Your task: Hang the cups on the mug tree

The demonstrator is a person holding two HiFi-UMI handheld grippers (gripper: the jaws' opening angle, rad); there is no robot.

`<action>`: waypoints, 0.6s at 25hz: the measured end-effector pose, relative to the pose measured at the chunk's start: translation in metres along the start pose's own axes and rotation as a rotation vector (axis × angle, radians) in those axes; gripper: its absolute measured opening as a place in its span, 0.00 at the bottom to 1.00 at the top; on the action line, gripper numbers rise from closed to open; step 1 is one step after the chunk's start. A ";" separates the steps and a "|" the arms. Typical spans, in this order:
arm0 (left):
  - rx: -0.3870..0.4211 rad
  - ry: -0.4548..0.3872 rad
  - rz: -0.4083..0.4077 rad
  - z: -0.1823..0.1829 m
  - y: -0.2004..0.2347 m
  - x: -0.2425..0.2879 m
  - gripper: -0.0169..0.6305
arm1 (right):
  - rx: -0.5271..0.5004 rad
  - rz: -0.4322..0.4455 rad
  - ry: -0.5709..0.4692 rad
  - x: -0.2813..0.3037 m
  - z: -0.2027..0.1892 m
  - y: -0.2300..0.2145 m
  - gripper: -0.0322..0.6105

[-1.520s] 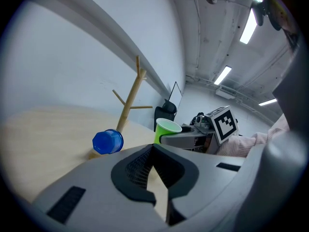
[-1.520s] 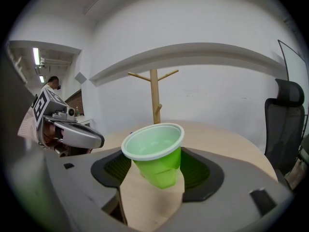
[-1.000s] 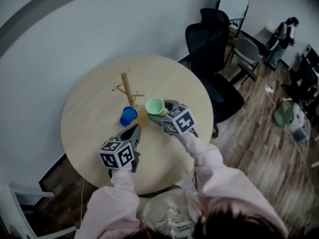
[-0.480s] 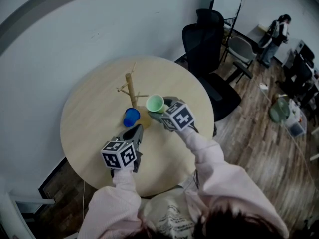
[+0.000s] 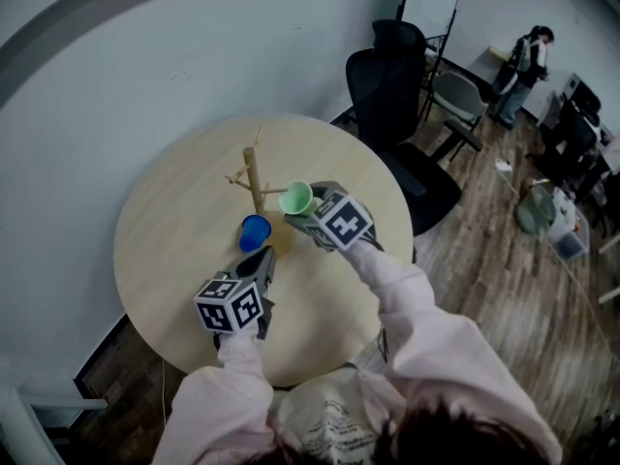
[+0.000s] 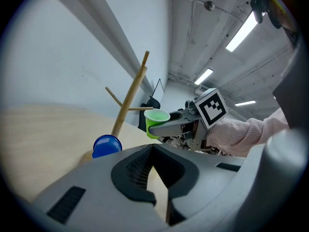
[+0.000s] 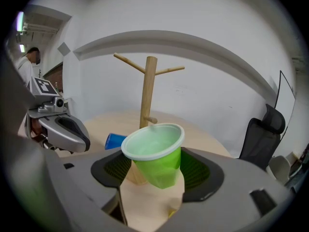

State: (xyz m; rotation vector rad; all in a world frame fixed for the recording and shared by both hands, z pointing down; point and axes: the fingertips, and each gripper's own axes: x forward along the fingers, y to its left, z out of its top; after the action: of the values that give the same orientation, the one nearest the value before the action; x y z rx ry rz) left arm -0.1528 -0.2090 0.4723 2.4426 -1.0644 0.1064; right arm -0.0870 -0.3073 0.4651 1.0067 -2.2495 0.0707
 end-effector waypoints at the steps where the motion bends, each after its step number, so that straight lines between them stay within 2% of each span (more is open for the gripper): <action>1: 0.000 0.000 -0.003 0.000 0.000 0.000 0.03 | -0.006 -0.005 0.001 0.000 0.002 0.000 0.53; 15: -0.013 0.003 -0.035 -0.006 0.003 -0.006 0.03 | -0.086 -0.011 0.112 0.000 0.016 0.013 0.53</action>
State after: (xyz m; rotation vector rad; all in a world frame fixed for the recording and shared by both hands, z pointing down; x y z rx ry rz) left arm -0.1588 -0.2039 0.4770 2.4473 -1.0170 0.0915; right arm -0.1047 -0.3026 0.4550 0.9457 -2.1265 0.0243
